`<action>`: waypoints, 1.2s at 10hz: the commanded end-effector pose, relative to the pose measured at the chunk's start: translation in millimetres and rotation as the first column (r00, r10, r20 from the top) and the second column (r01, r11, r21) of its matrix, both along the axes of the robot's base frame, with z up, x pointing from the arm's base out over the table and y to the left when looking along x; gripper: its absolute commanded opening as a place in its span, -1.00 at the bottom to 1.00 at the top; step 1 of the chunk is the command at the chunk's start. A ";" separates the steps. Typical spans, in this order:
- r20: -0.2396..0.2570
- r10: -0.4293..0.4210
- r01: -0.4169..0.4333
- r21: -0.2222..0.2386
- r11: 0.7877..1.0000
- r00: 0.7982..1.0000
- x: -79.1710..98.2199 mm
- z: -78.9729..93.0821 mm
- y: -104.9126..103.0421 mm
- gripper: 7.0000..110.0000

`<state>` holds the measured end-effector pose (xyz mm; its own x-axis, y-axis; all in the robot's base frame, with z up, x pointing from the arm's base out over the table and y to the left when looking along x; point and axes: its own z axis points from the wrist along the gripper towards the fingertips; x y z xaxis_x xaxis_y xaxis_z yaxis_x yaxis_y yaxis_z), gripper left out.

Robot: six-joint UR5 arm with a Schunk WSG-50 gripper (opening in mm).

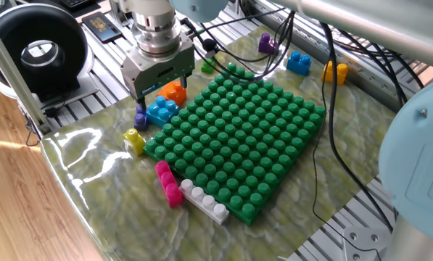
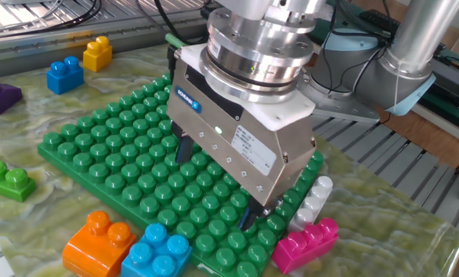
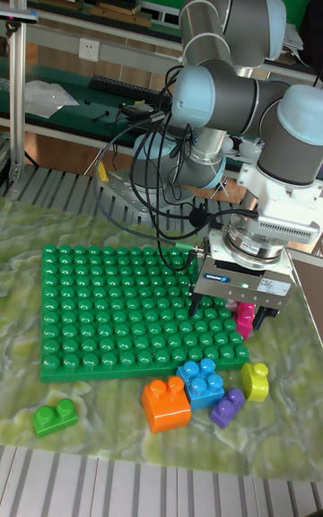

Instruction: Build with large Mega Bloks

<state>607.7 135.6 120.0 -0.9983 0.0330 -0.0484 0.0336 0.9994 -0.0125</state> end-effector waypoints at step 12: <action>0.059 0.127 -0.127 0.004 0.992 0.990 27.5 15.4 -16.1 0.15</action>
